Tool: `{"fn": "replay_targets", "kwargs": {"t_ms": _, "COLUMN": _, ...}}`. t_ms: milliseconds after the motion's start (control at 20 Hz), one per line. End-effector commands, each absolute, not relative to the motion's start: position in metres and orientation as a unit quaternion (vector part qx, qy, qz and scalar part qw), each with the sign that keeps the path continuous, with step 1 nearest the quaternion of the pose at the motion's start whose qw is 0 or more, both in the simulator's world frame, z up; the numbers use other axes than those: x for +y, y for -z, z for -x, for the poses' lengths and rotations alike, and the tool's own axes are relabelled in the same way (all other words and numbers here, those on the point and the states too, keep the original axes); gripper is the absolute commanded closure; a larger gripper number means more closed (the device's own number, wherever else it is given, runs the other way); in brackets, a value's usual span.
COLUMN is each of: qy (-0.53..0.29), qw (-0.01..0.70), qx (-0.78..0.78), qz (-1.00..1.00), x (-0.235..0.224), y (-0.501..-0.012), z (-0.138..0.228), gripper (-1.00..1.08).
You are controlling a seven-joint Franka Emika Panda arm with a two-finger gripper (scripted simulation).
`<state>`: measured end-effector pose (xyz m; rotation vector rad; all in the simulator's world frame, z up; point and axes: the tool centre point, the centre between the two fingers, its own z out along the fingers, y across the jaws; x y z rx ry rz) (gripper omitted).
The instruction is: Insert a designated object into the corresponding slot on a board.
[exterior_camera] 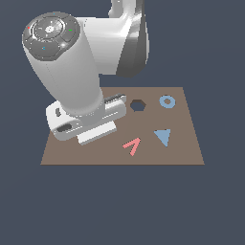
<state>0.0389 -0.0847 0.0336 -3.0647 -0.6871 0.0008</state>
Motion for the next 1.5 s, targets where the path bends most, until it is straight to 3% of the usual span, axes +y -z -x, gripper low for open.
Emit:
{"fn": "replay_targets", "kwargs": {"t_ms": 0, "qy": 0.000, "qw": 0.000, "qx": -0.245, "qz": 0.970, "x": -0.083, "y": -0.034, "z": -0.036, "gripper": 1.08}}
{"fn": "replay_targets", "kwargs": {"t_ms": 1450, "qy": 0.000, "qw": 0.000, "qx": -0.713, "qz": 0.702, "x": -0.088, "y": -0.039, "z": 0.042, "gripper": 1.08}}
